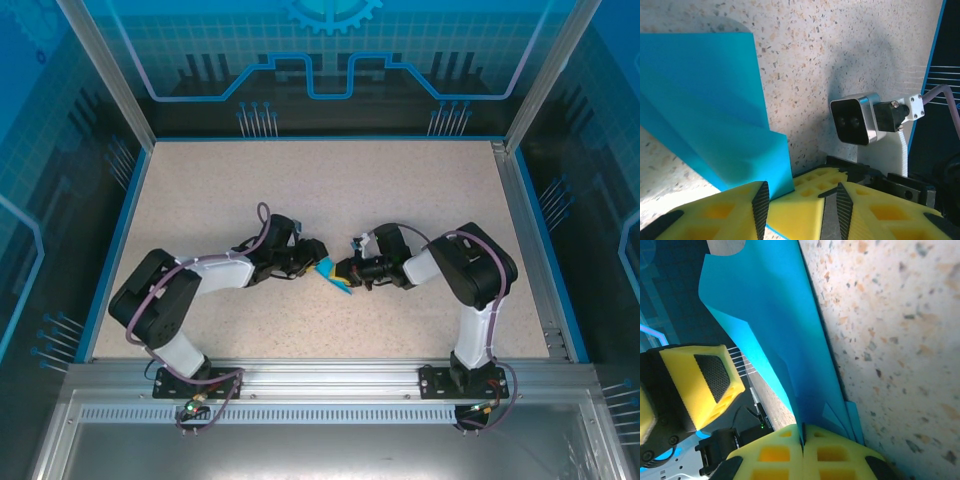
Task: Fold a paper plane with a square sheet of paper (pick it up from the middle)
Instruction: Fold the wing for the fifth time at the center of the table.
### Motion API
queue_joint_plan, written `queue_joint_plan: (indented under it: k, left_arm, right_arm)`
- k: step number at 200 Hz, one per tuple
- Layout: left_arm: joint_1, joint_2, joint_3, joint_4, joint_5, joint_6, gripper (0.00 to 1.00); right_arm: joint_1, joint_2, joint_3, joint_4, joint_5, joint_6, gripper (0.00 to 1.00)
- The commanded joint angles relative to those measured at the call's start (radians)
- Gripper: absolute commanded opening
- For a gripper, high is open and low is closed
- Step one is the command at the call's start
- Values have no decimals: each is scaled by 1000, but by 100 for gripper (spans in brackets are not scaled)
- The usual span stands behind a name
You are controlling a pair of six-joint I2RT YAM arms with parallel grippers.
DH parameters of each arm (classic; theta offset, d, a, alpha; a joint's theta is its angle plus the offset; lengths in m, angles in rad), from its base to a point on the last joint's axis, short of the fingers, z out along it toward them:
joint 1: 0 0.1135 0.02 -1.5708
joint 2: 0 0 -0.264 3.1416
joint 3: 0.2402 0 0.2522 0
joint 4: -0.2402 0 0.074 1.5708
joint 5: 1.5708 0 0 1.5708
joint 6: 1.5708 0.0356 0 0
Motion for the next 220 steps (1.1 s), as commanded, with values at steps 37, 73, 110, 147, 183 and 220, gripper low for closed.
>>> queue_joint_plan:
  k: [37, 73, 110, 147, 183, 220]
  left_arm:
    - [-13, 58, 7, 106, 34, -12, 46]
    - [-15, 94, 24, 108, 32, -5, 47]
    - [-15, 146, 48, 114, 29, -9, 47]
    - [-15, 183, 51, 98, 17, -26, 45]
    - [-15, 174, 26, 66, 10, -34, 44]
    - [-13, 106, 23, 76, 28, -37, 48]
  right_arm:
    - [-18, 41, -2, 3, 6, 56, 1]
    - [-19, 43, -6, -10, 19, 53, 1]
    - [-17, 39, -1, -55, 31, 28, 3]
    - [-5, 2, 32, -198, 59, -56, 9]
    - [3, -33, 66, -366, 104, -165, 12]
    - [14, -32, 100, -477, 125, -267, 6]
